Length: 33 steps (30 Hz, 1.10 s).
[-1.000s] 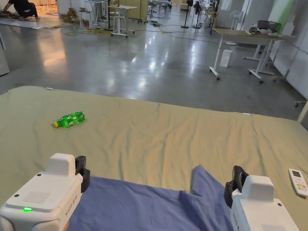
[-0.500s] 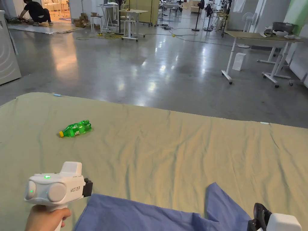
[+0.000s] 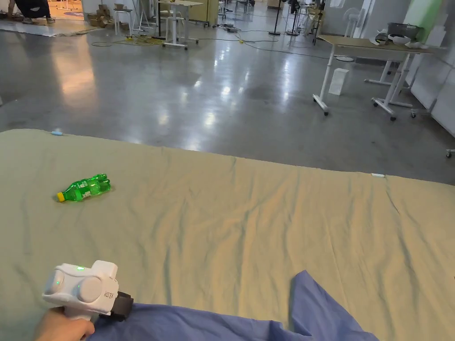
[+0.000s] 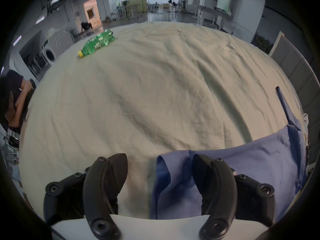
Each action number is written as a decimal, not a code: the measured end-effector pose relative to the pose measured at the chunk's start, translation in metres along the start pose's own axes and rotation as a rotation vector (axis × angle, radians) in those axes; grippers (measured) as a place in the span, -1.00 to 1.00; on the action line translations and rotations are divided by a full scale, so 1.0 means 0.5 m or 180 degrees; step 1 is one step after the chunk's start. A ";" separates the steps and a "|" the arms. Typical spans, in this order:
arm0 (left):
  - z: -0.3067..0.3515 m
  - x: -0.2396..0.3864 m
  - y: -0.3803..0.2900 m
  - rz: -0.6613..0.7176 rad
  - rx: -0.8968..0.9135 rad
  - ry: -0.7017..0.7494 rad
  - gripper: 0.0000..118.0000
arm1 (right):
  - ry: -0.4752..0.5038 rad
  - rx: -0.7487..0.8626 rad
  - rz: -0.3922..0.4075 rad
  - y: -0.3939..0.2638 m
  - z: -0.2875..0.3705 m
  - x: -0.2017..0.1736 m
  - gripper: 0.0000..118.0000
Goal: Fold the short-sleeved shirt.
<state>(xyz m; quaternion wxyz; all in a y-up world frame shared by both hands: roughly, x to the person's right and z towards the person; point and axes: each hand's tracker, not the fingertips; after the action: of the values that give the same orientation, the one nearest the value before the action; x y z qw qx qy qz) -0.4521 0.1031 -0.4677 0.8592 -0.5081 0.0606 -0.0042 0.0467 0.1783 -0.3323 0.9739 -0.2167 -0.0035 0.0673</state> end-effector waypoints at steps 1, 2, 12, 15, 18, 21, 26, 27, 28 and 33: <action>0.001 0.000 -0.004 -0.0003 -0.0006 -0.0051 0.14 | -0.0008 -0.0050 -0.0012 -0.004 -0.007 0.004 -1.00; 0.005 0.006 -0.005 -0.0025 0.0023 -0.0085 -0.02 | -0.0021 -0.0088 -0.0037 -0.005 -0.013 0.006 -1.00; 0.042 0.028 -0.023 -0.0181 0.0191 -0.0082 -0.89 | 0.0066 -0.1137 -0.0098 0.013 -0.222 0.089 -0.04; 0.071 0.043 -0.043 -0.0194 0.0237 -0.0052 -0.89 | 0.0298 -0.1487 -0.0026 0.032 -0.288 0.101 0.14; 0.082 0.051 -0.054 -0.0207 0.0276 -0.0019 -0.89 | 0.0355 -0.1678 0.0181 0.026 -0.340 0.094 0.14; 0.085 0.050 -0.061 -0.0191 0.0295 -0.0004 -0.89 | 0.0510 -0.1914 0.0260 -0.002 -0.380 0.088 0.06; 0.098 0.042 -0.066 -0.0143 0.0366 0.0016 -0.89 | 0.0567 -0.1792 0.0342 0.007 -0.370 0.067 -0.66; 0.104 0.041 -0.067 -0.0132 0.0397 0.0021 -0.89 | 0.0583 -0.1747 0.0375 0.009 -0.358 0.057 -0.89; 0.113 0.038 -0.068 -0.0110 0.0430 0.0018 -0.89 | 0.0531 -0.1753 0.0459 0.007 -0.356 0.049 -0.89; 0.160 0.036 -0.056 -0.0075 0.0587 0.0003 -0.89 | 0.0406 -0.1368 0.0404 0.035 -0.308 0.043 -0.91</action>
<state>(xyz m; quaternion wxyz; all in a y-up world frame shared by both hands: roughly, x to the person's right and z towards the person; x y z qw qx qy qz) -0.4238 0.1582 -0.4069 0.9021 -0.4275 0.0544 -0.0202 0.0713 0.1320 -0.4797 0.8974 -0.4227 0.0574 0.1124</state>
